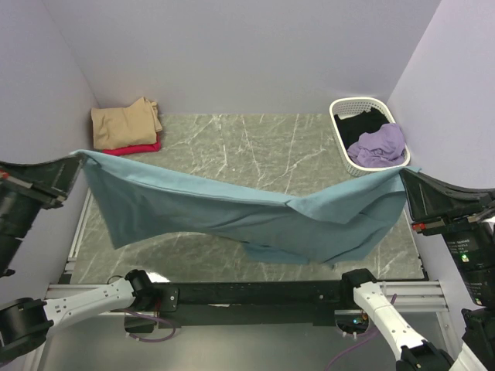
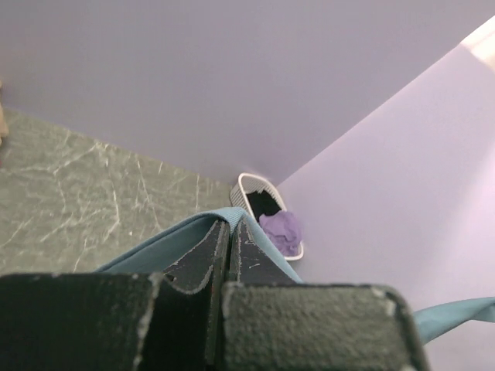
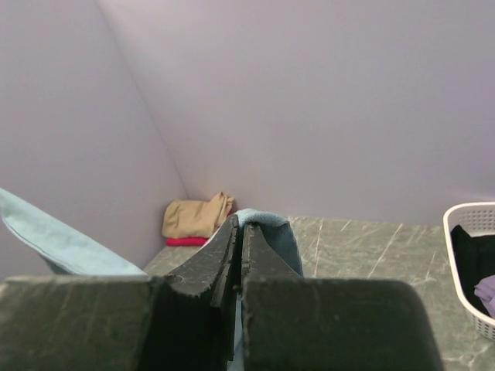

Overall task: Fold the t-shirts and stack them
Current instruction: Fold the tshirt

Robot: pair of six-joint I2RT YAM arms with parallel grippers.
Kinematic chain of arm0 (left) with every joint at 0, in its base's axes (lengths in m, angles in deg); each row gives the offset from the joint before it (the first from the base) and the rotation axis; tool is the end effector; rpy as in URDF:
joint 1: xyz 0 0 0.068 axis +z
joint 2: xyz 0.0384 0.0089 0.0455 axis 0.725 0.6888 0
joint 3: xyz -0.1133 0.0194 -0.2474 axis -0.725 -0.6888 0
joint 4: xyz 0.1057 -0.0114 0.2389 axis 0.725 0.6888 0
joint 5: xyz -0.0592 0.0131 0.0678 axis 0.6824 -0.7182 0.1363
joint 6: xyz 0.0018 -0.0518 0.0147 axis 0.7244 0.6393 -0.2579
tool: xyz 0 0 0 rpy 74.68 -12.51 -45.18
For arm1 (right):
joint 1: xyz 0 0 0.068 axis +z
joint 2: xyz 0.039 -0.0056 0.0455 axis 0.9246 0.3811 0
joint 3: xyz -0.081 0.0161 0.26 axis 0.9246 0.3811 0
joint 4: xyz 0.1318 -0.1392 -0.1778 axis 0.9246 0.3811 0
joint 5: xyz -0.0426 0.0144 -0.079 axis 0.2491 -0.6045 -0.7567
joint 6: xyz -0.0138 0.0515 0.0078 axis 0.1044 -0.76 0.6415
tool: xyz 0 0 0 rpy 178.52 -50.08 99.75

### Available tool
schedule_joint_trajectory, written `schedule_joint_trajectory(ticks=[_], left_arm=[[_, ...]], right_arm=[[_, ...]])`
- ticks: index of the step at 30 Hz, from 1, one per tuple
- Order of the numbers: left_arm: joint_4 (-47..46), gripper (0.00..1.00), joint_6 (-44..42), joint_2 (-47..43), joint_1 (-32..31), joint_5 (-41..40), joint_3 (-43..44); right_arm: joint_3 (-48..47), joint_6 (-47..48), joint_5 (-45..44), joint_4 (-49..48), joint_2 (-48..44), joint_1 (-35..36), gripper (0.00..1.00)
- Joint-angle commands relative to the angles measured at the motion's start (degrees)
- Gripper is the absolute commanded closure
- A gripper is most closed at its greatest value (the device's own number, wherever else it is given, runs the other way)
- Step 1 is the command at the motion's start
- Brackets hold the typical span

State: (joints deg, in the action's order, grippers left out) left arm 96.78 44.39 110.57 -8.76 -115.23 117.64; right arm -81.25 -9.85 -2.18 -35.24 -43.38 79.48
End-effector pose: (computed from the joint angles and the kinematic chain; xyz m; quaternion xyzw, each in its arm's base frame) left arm 0.0030 0.0363 0.5481 -0.1740 0.6448 -0.3690 0.6464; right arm -0.0452 -0.0038 0.5579 -0.0334 0.5695 0.2549 0.7808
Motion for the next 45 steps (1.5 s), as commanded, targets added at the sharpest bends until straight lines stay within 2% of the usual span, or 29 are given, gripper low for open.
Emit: schedule_joint_trajectory(ticks=[1, 4, 6, 12, 15, 22, 28, 33, 36, 41, 45], left_arm=[[-1.7, 0.99, -3.9, 1.1, -0.2, -0.3, 2.2], [-3.6, 0.99, -4.2, 0.1, -0.1, 1.0, 0.0], [-3.5, 0.99, -4.7, 0.4, -0.1, 3.3, 1.2], [-5.2, 0.99, -5.4, -0.6, -0.1, 8.1, 2.7], [-5.9, 0.99, -5.3, -1.5, -0.2, 7.3, 2.3], [-1.3, 0.99, -5.8, 3.7, -0.1, 0.2, 4.0], [-5.7, 0.99, -10.6, 6.7, -0.2, -1.8, 6.5], [-12.8, 0.99, -15.3, 6.2, -0.1, -7.6, 1.1], [-15.3, 0.99, -16.3, 8.0, -0.1, -12.0, -1.8], [-20.4, 0.99, -18.4, 14.4, -0.1, -16.7, -6.5], [-27.2, 0.99, -19.3, 18.3, -0.1, -20.5, -11.4]], right_arm=[[1.0, 0.3, 1.3, -1.6, 2.1, 0.3, 1.00], [0.6, 1.0, -0.3, -0.1, 2.0, 0.2, 1.00], [-2.1, 2.3, -0.6, 3.1, 2.6, 0.3, 1.00], [-6.1, 3.2, -3.2, 4.6, 0.9, 0.2, 1.00], [-7.9, 4.2, -4.5, 6.1, 2.0, 0.2, 1.00], [-4.2, 5.3, -12.7, 8.3, 6.4, 0.2, 1.00], [-2.6, 6.0, -15.6, 4.8, 8.7, 0.2, 1.00], [-1.5, 6.9, -16.2, 2.7, 13.4, 0.2, 1.00], [2.1, 6.9, -16.9, -1.9, 15.5, 0.2, 1.00], [-0.3, 5.6, -17.4, -2.1, 24.8, 0.3, 1.00], [4.3, 3.9, -16.2, -9.7, 28.6, 0.4, 1.00]])
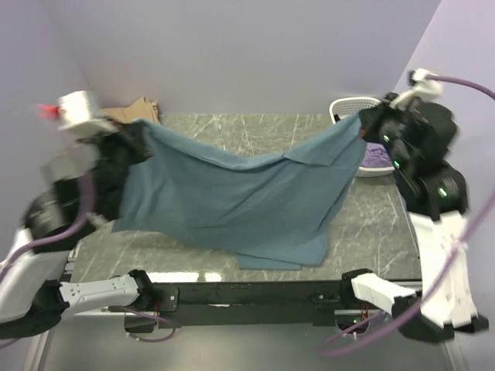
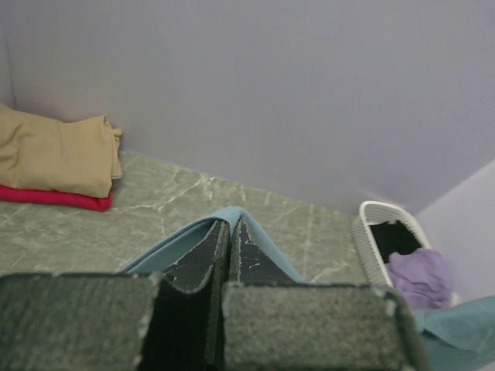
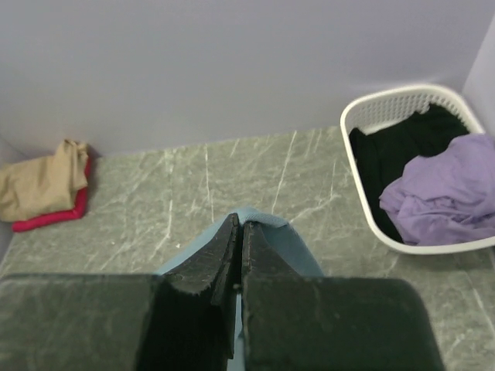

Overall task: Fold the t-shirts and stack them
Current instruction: Fold the tshirt

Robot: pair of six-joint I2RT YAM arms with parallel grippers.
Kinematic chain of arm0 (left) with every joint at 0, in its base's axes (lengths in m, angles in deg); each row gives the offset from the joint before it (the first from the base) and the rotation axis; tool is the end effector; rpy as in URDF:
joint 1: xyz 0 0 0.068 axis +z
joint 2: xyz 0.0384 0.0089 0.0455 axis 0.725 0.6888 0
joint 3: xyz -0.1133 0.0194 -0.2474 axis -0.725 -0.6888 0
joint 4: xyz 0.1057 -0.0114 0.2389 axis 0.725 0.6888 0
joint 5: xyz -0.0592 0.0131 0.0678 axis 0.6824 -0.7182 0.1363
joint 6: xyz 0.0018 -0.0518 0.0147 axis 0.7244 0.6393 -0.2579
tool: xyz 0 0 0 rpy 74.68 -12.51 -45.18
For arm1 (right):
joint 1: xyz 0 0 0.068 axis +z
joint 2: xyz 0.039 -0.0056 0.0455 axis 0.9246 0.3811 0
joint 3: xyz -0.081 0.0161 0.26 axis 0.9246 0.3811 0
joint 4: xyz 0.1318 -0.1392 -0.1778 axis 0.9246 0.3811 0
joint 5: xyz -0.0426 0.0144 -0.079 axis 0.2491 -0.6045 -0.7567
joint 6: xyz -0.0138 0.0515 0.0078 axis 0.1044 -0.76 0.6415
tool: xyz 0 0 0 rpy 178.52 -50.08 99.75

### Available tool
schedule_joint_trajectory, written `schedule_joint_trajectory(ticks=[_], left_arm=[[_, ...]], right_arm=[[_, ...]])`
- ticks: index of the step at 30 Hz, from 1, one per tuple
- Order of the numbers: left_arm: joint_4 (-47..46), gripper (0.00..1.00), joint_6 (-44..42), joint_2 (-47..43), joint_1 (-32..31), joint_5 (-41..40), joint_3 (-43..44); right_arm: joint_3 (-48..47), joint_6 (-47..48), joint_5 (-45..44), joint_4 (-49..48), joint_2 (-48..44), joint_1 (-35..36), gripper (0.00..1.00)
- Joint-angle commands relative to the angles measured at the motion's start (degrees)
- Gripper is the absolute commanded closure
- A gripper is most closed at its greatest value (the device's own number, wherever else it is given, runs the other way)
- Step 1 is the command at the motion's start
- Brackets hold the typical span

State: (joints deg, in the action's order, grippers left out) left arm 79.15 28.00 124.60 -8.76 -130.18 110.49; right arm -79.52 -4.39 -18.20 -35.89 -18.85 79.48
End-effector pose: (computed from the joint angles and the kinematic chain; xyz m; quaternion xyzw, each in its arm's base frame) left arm 0.0809 -0.0650 0.5494 -0.1616 0.6717 -0.1675 0.7034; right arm 0.1491 0.0270 0.5383 0.0464 0.7351 0.0989 0.6691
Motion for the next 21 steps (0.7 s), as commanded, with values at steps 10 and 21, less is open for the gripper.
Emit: schedule_joint_trajectory(ticks=[10, 21], left_arm=[[-13.8, 0.99, 2.4, 18.4, 22.8, 10.3, -8.9], [-32.8, 0.99, -2.8, 39.0, 37.5, 17.8, -12.5]], right_arm=[[-2.1, -1.2, -1.3, -15.6, 23.7, 0.4, 1.00], [-23.5, 0.3, -9.2, -14.5, 50.8, 0.3, 1.00]])
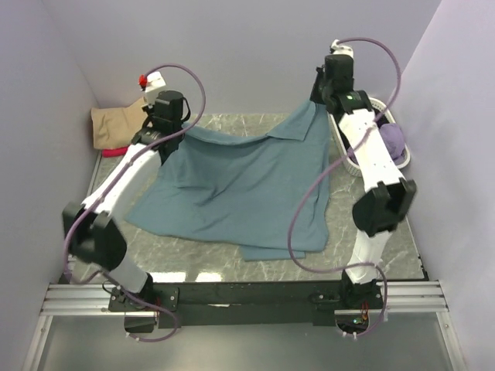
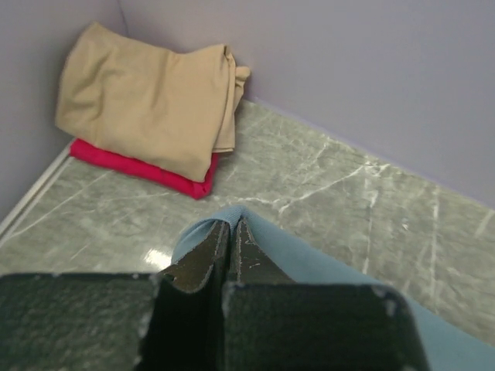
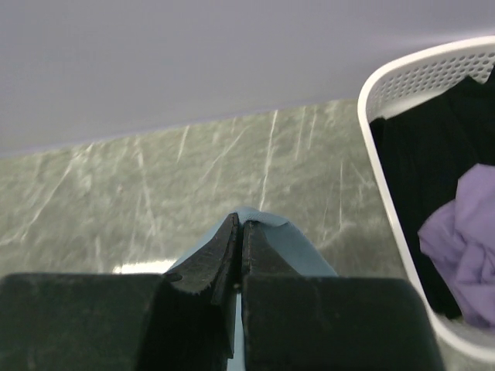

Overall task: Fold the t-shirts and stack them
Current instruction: Fold the tshirt

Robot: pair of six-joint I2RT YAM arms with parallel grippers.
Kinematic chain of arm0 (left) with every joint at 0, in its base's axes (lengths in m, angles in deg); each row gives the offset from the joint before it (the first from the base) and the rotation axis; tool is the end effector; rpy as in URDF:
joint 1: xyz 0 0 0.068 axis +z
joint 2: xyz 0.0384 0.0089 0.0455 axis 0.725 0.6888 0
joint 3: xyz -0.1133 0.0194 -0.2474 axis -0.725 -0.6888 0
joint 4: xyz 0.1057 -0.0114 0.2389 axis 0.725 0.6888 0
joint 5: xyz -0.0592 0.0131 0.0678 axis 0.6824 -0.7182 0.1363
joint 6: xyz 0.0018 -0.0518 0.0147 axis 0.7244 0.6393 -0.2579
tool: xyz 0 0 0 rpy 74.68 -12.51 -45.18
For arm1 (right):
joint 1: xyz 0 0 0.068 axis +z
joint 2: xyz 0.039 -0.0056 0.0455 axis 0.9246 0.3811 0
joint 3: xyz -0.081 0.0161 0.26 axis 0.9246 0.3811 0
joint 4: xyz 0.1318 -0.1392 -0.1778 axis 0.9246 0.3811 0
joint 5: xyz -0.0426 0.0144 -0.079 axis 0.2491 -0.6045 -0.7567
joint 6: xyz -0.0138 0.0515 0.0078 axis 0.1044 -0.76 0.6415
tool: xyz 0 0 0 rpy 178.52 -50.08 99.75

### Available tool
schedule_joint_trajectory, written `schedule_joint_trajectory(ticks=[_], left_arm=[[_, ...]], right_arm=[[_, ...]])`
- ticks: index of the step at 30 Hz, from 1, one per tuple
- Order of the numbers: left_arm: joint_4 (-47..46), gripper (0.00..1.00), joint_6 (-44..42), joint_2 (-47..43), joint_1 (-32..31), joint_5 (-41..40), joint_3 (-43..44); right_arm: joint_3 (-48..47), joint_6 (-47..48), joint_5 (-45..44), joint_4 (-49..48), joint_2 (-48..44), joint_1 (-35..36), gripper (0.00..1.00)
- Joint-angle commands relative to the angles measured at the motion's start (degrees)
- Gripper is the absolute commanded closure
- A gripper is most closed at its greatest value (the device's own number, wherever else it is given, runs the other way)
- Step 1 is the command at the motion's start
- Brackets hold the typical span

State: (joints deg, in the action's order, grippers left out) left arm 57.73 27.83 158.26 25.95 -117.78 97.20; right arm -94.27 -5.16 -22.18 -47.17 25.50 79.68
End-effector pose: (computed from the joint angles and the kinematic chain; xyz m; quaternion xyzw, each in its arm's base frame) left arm 0.3417 -0.1019 0.3864 -0.2236 0.7622 0.0842 0.6016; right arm 0.4134 0.0816 0.4273 0.0625 0.8305 0.0424 0.5519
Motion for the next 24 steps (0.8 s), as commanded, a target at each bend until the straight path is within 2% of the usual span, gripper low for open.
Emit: schedule_joint_trajectory(ticks=[1, 6, 11, 14, 16, 18, 20, 24], left_arm=[[-12.2, 0.99, -3.0, 9.2, 3.9, 6.7, 1.4], [-18.9, 0.99, -5.9, 21.0, 7.9, 13.1, 9.3], [-14.0, 0.99, -8.1, 37.1, 12.2, 18.4, 26.8], [-16.9, 0.99, -9.2, 40.9, 13.8, 21.2, 28.7], [-23.2, 0.99, -9.4, 41.2, 15.3, 26.5, 27.4], [-22.7, 0.99, -8.7, 43.8, 16.3, 31.3, 29.6], [-20.4, 0.99, -10.7, 46.5, 16.6, 31.2, 33.4], [-21.3, 0.99, -10.9, 45.4, 17.0, 31.7, 29.8]], right_arm=[[-10.5, 0.9, -6.1, -2.7, 10.0, 0.1, 1.00], [-18.0, -0.3, -8.5, -4.3, 16.7, -1.1, 1.00], [-23.8, -1.2, -8.3, -5.9, 23.1, -3.0, 1.00], [-24.6, -1.4, -8.1, -6.6, 25.4, -3.8, 1.00], [-24.0, -2.0, -7.2, -8.7, 26.1, -4.6, 1.00], [-25.5, -2.6, -5.8, -8.5, 27.4, -5.1, 1.00], [-25.4, -2.6, -3.4, -8.3, 28.7, -5.1, 1.00], [-23.4, -3.0, -1.1, -6.7, 28.4, -5.3, 1.00]])
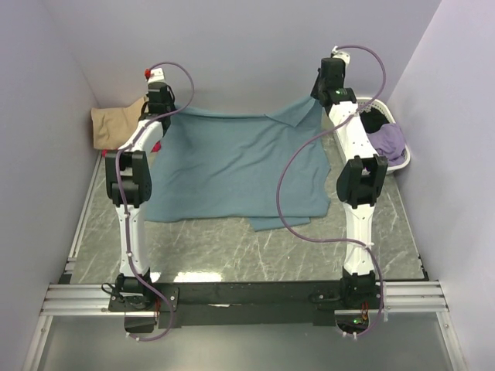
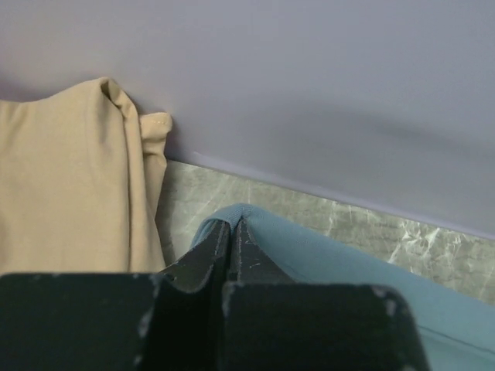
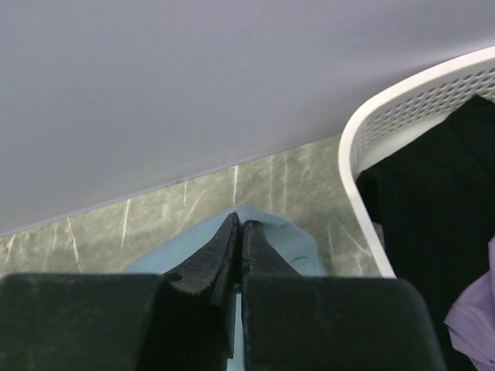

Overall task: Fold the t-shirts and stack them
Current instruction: Fold the tshirt

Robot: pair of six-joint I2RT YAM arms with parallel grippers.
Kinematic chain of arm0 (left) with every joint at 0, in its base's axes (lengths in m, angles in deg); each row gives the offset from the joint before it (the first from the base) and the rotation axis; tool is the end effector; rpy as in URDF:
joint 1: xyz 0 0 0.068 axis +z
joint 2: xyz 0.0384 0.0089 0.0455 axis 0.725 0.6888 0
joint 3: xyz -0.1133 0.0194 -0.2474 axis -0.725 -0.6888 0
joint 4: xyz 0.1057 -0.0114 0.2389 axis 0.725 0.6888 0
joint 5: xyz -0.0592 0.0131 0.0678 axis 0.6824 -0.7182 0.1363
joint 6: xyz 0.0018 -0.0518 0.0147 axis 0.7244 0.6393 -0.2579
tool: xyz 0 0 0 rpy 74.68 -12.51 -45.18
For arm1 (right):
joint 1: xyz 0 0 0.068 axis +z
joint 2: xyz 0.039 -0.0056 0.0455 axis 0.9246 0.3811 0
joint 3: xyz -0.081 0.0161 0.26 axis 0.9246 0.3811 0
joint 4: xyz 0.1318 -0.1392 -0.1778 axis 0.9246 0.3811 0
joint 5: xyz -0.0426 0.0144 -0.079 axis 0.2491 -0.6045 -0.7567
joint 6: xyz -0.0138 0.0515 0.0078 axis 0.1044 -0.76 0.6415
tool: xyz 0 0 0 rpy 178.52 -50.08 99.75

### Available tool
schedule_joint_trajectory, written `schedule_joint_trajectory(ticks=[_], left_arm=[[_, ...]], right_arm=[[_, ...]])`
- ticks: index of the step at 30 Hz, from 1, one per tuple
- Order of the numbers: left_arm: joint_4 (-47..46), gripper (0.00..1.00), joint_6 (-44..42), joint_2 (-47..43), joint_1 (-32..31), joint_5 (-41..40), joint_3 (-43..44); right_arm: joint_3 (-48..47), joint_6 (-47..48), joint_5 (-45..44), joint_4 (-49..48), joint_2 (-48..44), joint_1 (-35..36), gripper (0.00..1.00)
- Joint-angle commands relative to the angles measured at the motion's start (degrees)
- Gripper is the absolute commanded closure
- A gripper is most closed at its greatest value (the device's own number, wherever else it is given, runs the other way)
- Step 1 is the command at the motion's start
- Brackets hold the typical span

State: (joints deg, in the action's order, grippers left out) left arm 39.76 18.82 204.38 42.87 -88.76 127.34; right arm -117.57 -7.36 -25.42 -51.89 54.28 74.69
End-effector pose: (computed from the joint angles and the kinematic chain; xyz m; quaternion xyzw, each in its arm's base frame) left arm 0.5592 -0.0265 0.2402 -0.1428 0.7983 0.0089 0.5850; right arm 0.5397 0.0584 0.3382 0.1292 0.8248 0.0041 0.5504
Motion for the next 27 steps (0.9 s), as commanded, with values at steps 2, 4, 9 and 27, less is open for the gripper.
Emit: schedule_joint_trajectory(ticks=[2, 4, 9, 27], left_arm=[[-3.8, 0.99, -2.0, -2.6, 0.2, 3.2, -3.9], [-2.3, 0.99, -2.0, -4.0, 0.2, 3.6, -5.4], [4.1, 0.99, -1.6, -6.3, 0.2, 4.0, -7.9], [14.3, 0.99, -4.6, -13.4, 0.6, -0.3, -13.8]], right_arm=[[3.4, -1.1, 4.1, -1.7, -1.9, -0.5, 1.00], [5.7, -1.5, 6.6, -1.1, -3.8, -0.5, 1.00], [10.9, -1.9, 10.5, 2.3, -6.9, -0.4, 1.00], [31.1, -2.9, 8.0, 4.2, -24.6, 0.6, 1.00]])
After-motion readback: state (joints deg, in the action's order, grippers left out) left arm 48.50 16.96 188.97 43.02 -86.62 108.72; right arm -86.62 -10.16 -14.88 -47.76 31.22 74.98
